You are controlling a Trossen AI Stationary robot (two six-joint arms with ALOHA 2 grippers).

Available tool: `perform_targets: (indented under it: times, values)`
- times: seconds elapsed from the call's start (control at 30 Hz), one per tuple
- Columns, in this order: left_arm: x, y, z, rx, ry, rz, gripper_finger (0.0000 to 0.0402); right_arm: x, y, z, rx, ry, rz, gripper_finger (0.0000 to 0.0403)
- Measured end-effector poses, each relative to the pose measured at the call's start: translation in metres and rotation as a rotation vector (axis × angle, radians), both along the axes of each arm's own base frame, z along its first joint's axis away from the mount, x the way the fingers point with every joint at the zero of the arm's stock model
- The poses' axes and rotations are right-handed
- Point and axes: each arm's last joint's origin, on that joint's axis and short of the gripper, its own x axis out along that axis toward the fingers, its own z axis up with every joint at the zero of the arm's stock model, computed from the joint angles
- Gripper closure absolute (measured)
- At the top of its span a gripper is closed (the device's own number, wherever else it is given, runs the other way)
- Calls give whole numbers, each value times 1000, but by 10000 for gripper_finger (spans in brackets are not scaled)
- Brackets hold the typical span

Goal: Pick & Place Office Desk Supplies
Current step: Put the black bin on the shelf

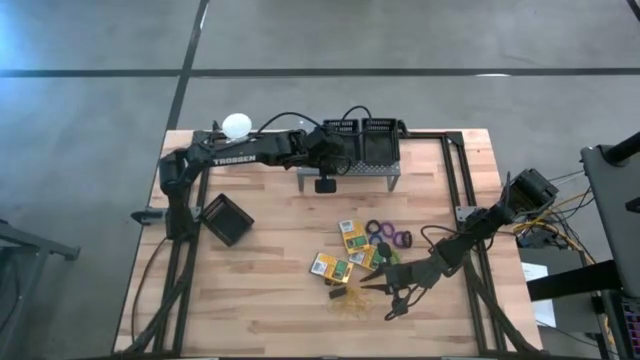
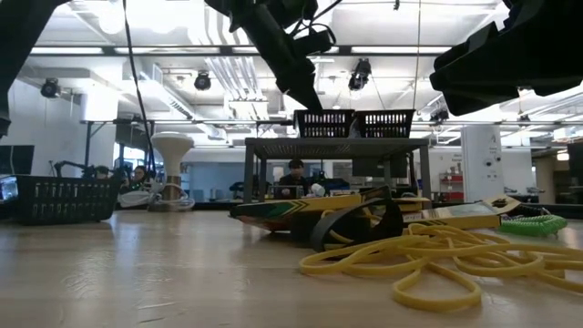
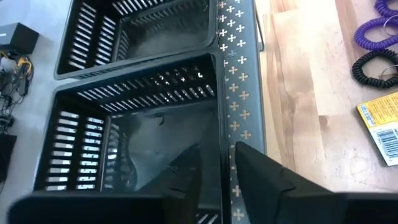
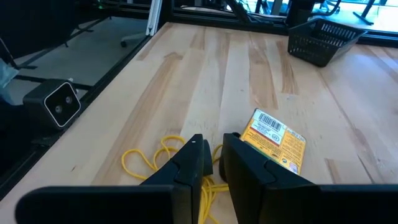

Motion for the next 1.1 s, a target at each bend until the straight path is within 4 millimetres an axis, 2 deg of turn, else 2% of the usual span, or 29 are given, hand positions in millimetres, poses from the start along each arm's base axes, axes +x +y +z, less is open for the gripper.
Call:
perform_targets:
  times: [0.17, 0.37, 0.47, 0.53, 0.63, 0.73, 0.83, 0.97, 1.1]
  values:
    - [-1, -2, 8, 5, -30, -6, 242, 0, 0, 0, 0, 0, 0, 346]
    - [-7, -22, 49, 4, -143, -17, 211, 0, 0, 0, -3, -1, 1, 346]
    - [-18, -46, 73, -36, -190, -26, 210, 0, 0, 0, -1, 0, 0, 346]
    - [-28, -69, 85, -73, -201, -49, 213, 0, 0, 0, 1, 1, -1, 346]
    - [-44, -111, 91, -93, -185, -92, 223, 0, 0, 0, 15, 5, -6, 346]
    - [-59, -156, 84, -88, -168, -127, 234, -1, 0, -1, 26, 8, -9, 346]
    - [-77, -201, 67, -71, -167, -151, 242, -1, 0, -1, 32, 10, -12, 346]
    - [-104, -254, 26, -22, -181, -131, 248, 0, 0, -1, 33, 9, -12, 346]
    - [-133, -283, -20, -62, -217, 6, 250, 0, 0, 0, 35, 6, -13, 346]
